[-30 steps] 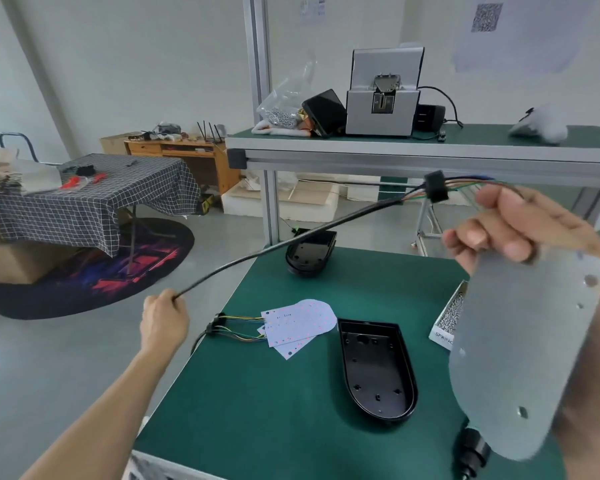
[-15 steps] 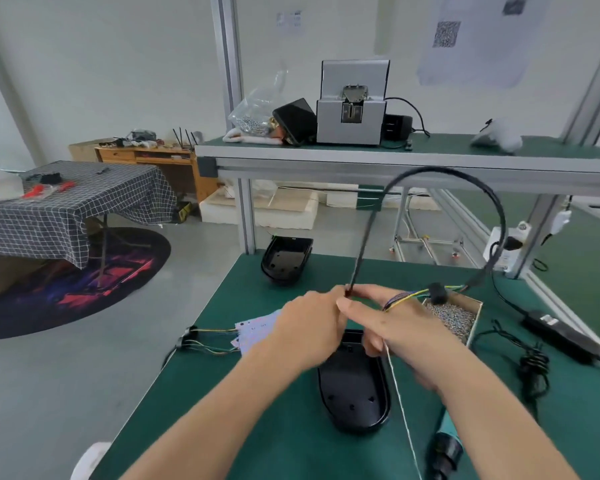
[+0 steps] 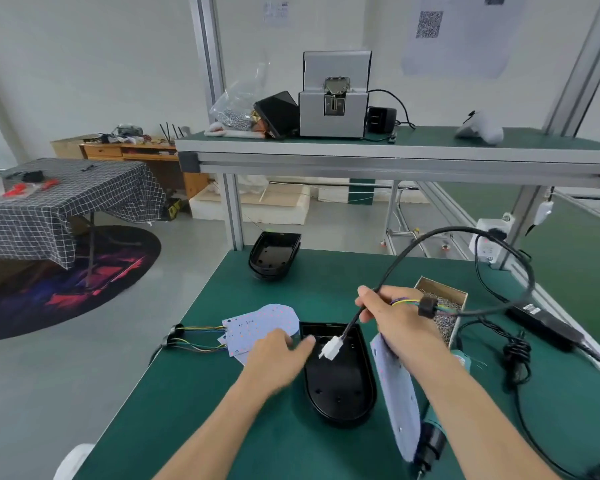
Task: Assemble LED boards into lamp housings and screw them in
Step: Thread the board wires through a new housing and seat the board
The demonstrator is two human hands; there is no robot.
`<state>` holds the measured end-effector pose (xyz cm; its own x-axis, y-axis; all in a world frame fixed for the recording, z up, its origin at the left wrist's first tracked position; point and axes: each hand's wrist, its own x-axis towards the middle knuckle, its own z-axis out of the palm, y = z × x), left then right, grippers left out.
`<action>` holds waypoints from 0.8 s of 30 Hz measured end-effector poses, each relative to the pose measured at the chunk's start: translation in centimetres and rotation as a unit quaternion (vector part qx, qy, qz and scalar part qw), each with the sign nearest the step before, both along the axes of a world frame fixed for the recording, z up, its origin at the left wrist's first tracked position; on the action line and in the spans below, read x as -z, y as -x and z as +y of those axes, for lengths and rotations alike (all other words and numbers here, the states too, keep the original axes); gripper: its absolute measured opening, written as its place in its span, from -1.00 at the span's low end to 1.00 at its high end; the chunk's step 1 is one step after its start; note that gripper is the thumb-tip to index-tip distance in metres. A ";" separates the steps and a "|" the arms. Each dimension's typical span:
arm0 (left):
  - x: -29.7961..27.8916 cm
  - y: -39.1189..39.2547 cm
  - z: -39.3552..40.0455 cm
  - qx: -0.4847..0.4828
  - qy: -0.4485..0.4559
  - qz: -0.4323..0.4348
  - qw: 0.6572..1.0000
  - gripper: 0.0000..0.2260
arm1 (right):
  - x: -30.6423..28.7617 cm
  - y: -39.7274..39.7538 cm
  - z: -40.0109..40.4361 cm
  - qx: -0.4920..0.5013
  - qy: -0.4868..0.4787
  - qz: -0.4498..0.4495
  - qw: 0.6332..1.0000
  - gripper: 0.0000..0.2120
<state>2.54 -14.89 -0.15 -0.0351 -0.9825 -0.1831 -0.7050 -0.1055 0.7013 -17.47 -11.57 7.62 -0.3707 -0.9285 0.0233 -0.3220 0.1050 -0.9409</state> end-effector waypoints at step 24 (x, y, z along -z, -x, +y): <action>-3.2 0.4 4.8 -0.039 0.169 0.113 0.978 -0.85 | -0.4 -2.1 1.0 -0.055 0.132 0.101 0.985 -0.80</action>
<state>2.15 -10.11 3.09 0.0413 -0.9869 0.1559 -0.5276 0.1110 0.8422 -15.34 -10.57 8.02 -0.2305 -0.9146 0.3323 -0.5006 -0.1814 -0.8464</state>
